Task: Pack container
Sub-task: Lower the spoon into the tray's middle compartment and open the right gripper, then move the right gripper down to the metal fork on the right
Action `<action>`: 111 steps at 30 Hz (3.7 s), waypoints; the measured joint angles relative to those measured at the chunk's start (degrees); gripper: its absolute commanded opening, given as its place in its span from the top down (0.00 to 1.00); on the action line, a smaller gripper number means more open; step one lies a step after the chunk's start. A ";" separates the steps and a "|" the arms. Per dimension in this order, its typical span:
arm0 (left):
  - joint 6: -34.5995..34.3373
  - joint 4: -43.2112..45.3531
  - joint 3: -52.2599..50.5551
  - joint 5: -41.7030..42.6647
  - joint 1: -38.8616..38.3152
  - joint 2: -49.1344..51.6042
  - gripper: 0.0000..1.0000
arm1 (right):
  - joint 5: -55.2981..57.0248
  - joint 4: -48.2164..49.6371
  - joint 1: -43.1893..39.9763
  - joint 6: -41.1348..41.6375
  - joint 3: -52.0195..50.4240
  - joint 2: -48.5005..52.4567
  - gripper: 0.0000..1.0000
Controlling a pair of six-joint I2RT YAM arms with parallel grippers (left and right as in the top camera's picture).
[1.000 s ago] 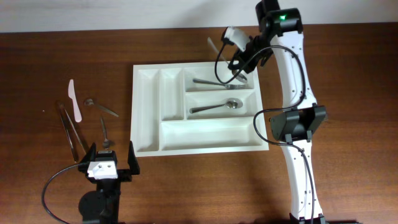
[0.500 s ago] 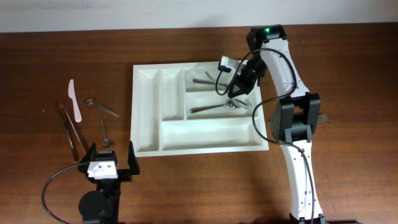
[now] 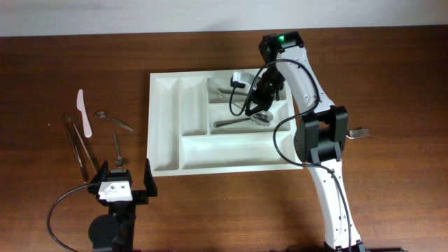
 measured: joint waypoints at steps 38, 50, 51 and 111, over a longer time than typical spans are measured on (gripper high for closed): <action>0.00 0.00 0.00 0.00 0.00 0.00 0.01 | 2.56 2.49 -10.71 33.53 24.90 -13.33 0.22; 0.00 -0.02 0.00 0.00 0.00 0.00 0.01 | 24.72 1.44 -18.67 58.93 24.65 -13.16 0.23; 0.00 0.00 0.00 0.00 0.00 0.00 0.01 | 25.88 0.96 -18.69 59.60 24.65 -13.16 0.23; -0.02 -0.02 0.00 0.00 0.00 0.00 0.01 | 34.27 49.94 -22.62 126.33 -73.18 -43.12 0.24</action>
